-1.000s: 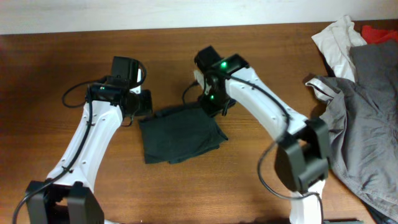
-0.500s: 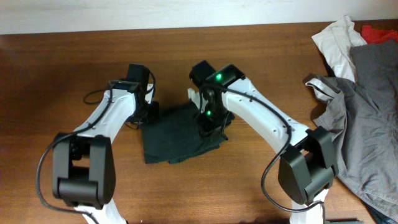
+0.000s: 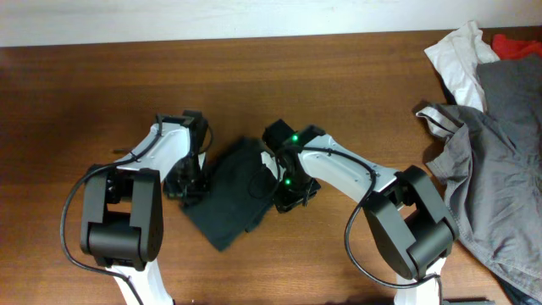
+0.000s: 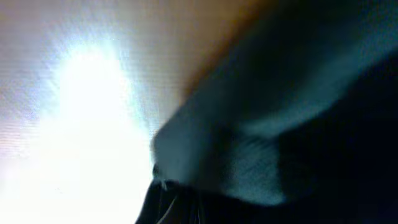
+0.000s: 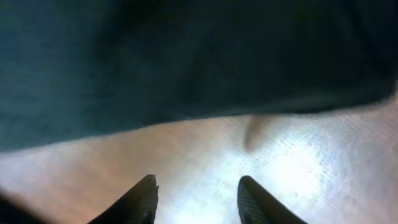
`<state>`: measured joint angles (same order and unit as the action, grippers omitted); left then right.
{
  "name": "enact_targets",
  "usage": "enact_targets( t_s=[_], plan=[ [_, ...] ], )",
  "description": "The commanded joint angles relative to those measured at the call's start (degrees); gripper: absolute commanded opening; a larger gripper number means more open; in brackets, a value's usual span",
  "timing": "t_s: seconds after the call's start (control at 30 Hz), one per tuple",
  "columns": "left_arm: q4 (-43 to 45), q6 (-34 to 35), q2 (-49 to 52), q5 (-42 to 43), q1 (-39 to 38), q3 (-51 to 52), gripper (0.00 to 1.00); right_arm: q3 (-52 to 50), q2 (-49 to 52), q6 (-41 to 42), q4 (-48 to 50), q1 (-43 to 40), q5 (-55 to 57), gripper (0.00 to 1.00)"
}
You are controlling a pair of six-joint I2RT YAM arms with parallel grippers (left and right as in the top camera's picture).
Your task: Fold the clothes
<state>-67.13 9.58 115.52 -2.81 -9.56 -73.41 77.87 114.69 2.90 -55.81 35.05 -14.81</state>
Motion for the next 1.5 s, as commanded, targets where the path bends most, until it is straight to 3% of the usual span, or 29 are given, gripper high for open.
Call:
enact_targets(
  t_s=[0.0,0.33,0.57,0.63,0.7,0.73,0.77,0.8,0.9,1.07,1.33,1.47],
  plan=[
    [-2.2,2.8,1.5,4.3,-0.3,4.2,0.03,-0.8,0.1,1.0,3.4,0.5,6.5,0.48],
    [-1.6,3.5,0.9,7.1,-3.8,9.1,0.01,-0.8,0.1,1.0,11.5,0.2,13.6,0.56],
    [-0.1,3.7,-6.5,6.9,-2.6,7.8,0.02,1.6,-0.2,2.2,6.1,-2.0,13.5,0.49],
    [0.0,3.7,-10.3,6.9,-1.9,6.5,0.07,2.9,-0.9,2.2,4.1,-3.1,13.6,0.47],
    [0.8,2.2,-14.5,6.9,-1.2,4.9,0.22,4.2,-1.9,2.1,2.4,-4.2,13.6,0.47],
    [1.7,0.9,-16.5,6.9,-1.1,4.2,0.40,4.8,-2.4,2.1,1.7,-4.7,13.6,0.47],
    [2.9,0.1,-18.0,6.8,-1.1,3.9,0.67,5.2,-2.9,2.1,1.2,-5.1,13.6,0.47],
    [4.7,-0.9,-19.7,6.9,-1.1,3.6,0.82,5.6,-3.7,2.1,0.9,-5.5,13.6,0.47],
    [11.1,-3.8,-22.2,7.1,-1.1,3.6,0.93,5.7,-6.3,2.1,0.3,-6.3,13.6,0.48],
    [18.5,-8.5,-19.6,11.6,-1.1,3.6,0.93,5.7,-10.7,2.1,-1.3,-6.4,13.6,0.48],
    [21.5,-10.6,-9.0,12.5,-1.1,3.6,0.91,5.7,-17.6,2.1,-4.7,-6.6,13.6,0.48],
    [21.6,-10.5,-4.1,12.5,-1.1,3.6,0.79,5.7,-19.3,2.1,-5.6,-7.4,13.6,0.48]
  ],
)
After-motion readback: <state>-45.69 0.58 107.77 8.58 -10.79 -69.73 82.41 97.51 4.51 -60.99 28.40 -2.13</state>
